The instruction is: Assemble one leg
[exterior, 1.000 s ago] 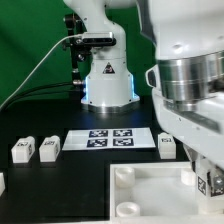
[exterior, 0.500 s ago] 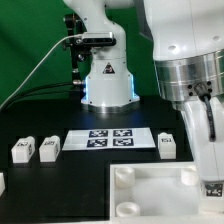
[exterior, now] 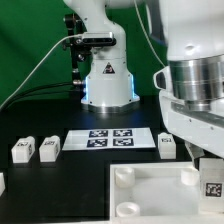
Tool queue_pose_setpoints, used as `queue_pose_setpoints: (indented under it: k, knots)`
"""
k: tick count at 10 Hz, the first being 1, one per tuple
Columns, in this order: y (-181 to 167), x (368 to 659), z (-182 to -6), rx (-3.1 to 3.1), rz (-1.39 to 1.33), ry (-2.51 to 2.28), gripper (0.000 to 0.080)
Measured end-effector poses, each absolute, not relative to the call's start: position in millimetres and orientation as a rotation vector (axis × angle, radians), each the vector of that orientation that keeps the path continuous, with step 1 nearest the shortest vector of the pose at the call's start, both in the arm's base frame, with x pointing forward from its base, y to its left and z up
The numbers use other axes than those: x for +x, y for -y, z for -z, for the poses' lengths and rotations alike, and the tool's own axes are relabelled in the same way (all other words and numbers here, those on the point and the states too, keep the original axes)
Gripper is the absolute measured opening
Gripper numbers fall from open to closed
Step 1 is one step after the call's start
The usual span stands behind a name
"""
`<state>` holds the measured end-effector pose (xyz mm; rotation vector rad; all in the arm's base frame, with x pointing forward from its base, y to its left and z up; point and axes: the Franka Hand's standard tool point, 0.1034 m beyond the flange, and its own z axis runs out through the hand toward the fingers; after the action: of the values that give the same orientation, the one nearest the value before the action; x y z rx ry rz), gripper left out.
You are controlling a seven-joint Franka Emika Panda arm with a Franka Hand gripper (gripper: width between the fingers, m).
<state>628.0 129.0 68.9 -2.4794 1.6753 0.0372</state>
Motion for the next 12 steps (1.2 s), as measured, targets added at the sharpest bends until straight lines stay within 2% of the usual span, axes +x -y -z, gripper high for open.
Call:
queue_pose_setpoints:
  k: [3,6,8,10,11,12]
  knots:
    - [-122.5,628.1,-67.6,-2.745,0.001,-1.222,0.0649]
    - [-116.9,632.6,-72.6,-3.056,0.052,-0.446,0.0649]
    - [-117.9,632.4,-72.4,-3.065,0.055,-0.384,0.0649]
    - [-118.0,632.4,-72.3,-3.060,0.054,-0.418,0.0381]
    - [-118.4,632.2,-72.3,-3.027,0.047,-0.583,0.0291]
    - [-118.0,632.3,-72.2,-2.987,0.041,-0.745,0.0291]
